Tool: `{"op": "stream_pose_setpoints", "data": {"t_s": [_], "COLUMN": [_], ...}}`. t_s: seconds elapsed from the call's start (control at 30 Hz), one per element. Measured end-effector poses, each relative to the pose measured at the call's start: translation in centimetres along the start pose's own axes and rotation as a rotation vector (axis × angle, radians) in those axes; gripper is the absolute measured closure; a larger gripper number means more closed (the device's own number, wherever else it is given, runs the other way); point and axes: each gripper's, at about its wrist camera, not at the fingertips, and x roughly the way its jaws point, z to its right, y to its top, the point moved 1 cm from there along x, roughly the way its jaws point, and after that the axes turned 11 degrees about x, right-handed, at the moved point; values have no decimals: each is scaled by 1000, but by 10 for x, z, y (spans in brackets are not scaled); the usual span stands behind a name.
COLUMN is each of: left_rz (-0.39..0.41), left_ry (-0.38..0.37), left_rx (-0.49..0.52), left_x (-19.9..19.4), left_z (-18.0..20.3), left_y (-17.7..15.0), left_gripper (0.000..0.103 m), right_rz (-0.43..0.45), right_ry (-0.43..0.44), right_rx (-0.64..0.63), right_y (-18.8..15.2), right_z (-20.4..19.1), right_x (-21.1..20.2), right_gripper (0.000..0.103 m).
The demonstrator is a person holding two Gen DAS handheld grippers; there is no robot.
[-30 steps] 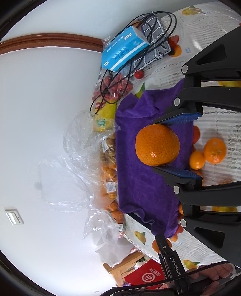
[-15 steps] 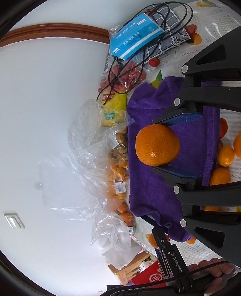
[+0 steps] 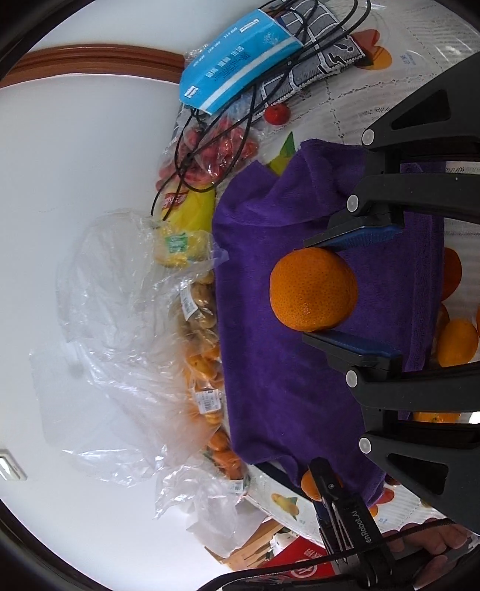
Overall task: Organize fruits
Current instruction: 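Lower both oranges onto the purple towel and open both grippers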
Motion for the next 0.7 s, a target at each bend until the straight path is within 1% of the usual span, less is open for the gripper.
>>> {"op": "stream_pose_setpoints", "data": {"t_s": [0.1, 0.27, 0.37, 0.53, 0.7], "left_rz": [-2, -8, -16, -38, -48], "left_ry": [-3, 14, 15, 18, 43], "left_rx": [-4, -7, -5, -1, 25], "left_x": [0, 4, 7, 11, 13], "left_z": [-1, 0, 0, 0, 4], "left_y": [-1, -3, -3, -4, -5], "left_gripper": [63, 63, 63, 63, 63], "right_rz": [-7, -51, -70, -86, -97], "right_ry": [-13, -15, -21, -31, -43], "right_rx": [-3, 0, -20, -36, -43], "right_y": [-3, -10, -14, -20, -22], "right_z": [1, 3, 0, -2, -2], "right_x": [6, 18, 24, 28, 32], "right_gripper": [61, 61, 61, 61, 61]}}
